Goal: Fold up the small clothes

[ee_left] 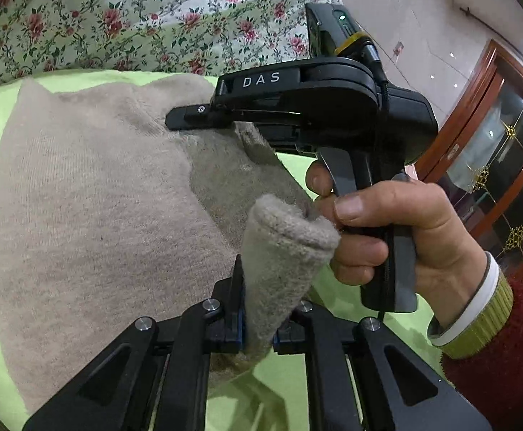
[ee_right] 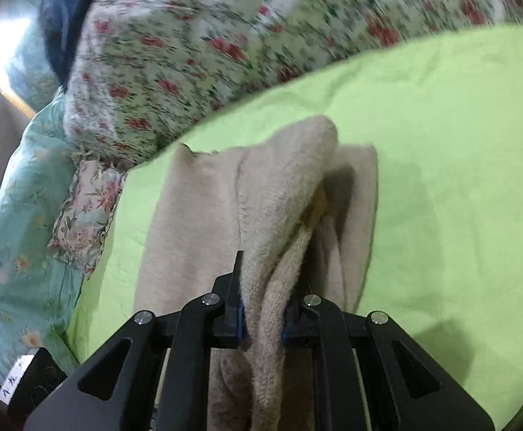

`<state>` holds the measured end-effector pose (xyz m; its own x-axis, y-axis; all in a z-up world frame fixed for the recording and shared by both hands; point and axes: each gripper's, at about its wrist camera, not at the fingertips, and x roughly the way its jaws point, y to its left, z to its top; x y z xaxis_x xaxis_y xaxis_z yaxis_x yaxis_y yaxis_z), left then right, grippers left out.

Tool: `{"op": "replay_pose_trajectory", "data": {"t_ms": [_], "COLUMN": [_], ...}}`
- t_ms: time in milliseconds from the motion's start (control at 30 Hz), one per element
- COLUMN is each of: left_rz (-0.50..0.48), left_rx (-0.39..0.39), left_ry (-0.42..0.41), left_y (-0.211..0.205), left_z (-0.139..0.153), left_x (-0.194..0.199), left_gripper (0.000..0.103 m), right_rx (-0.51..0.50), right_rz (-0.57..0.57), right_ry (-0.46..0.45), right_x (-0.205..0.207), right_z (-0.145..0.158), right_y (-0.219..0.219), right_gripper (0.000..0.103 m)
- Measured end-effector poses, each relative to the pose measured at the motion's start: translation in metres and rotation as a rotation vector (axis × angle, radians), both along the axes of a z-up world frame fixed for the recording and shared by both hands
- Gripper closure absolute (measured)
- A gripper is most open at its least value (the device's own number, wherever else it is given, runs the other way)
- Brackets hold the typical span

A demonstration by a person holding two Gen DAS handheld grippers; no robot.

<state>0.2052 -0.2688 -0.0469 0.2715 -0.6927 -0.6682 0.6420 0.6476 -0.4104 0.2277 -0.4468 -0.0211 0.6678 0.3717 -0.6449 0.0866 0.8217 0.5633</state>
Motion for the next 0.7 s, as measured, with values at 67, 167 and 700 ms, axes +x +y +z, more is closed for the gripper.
{"op": "replay_pose_trajectory", "data": {"t_ms": [67,167,700], "left_rz": [0.016,0.023,0.17], "left_rx": [0.011,0.046,-0.027], "left_ry": [-0.001,0.049,0.116], "left_y": [0.0,-0.002,0.134], "left_z": [-0.004,-0.015,0.014], "left_x": [0.003,0.006,0.021], "left_gripper": [0.092,0.089,0.022], "right_rx": [-0.022,-0.053,0.093], "right_rz": [0.021,0.007,-0.102], "right_ry": [-0.023,0.037,0.057], "right_x": [0.004,0.01,-0.063], "right_z": [0.002,-0.015,-0.013], "right_y": [0.003,0.002,-0.012], "right_gripper": [0.088,0.088,0.027]}}
